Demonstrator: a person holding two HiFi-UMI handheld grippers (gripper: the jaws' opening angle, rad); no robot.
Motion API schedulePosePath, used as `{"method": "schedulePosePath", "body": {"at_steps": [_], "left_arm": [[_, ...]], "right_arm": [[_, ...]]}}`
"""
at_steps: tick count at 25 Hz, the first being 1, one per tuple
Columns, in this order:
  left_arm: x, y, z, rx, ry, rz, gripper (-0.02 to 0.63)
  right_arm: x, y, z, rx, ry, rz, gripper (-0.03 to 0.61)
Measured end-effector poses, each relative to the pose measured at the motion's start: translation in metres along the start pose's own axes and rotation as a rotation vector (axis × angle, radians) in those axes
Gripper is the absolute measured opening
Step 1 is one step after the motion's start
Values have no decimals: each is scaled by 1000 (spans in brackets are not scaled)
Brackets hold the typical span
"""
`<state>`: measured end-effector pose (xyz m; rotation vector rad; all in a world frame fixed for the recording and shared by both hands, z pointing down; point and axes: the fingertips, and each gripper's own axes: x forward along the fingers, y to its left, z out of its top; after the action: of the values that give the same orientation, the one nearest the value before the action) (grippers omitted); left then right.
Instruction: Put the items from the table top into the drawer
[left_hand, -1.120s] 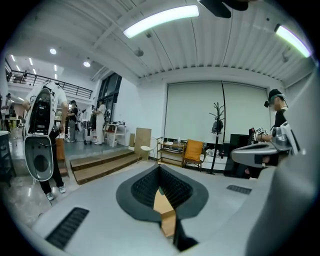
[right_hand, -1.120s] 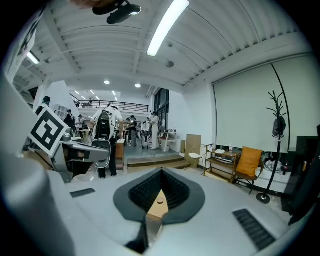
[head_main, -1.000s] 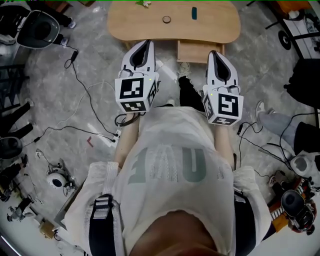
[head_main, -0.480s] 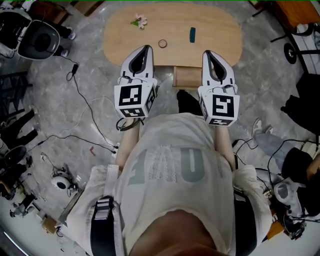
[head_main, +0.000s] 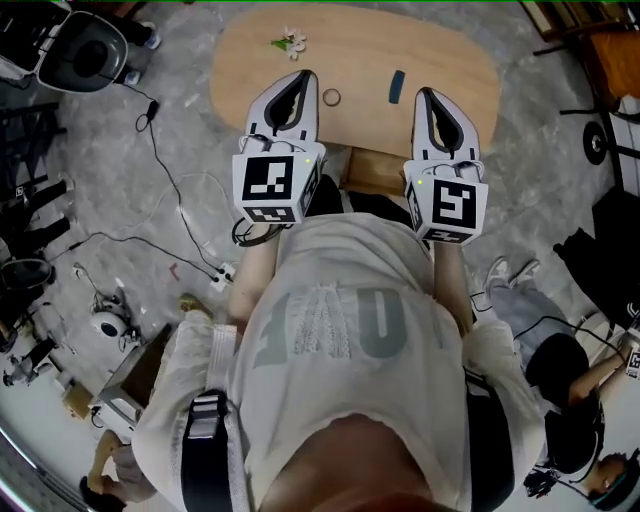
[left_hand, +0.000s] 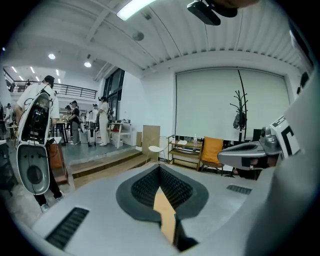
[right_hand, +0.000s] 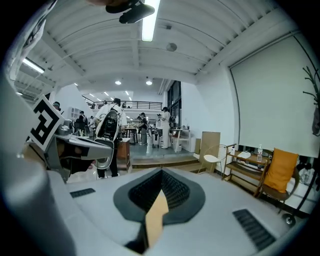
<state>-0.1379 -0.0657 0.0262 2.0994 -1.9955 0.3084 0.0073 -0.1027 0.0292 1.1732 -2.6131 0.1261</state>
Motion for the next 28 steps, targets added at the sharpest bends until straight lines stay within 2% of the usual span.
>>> {"method": "schedulePosePath", "body": {"at_steps": [8,17,22,24,28], "left_arm": [[23,29,23,6,-20,-31,8],[34,15,46,37,-42,-74,8],[44,26,25,26,-23,-65,8],[52,32,13,46,-3,-76,8],[103,34,-29,80,54,-121,6]], "right_arm": [[31,12,32,3,-38,-24,5],[28,-4,54,-10,-80,-60,5],[49,-1,32,3,-67,-39,5],[63,3,23,9,-62,-19,5],[102,-8,-4,25,-51,32,5]]}}
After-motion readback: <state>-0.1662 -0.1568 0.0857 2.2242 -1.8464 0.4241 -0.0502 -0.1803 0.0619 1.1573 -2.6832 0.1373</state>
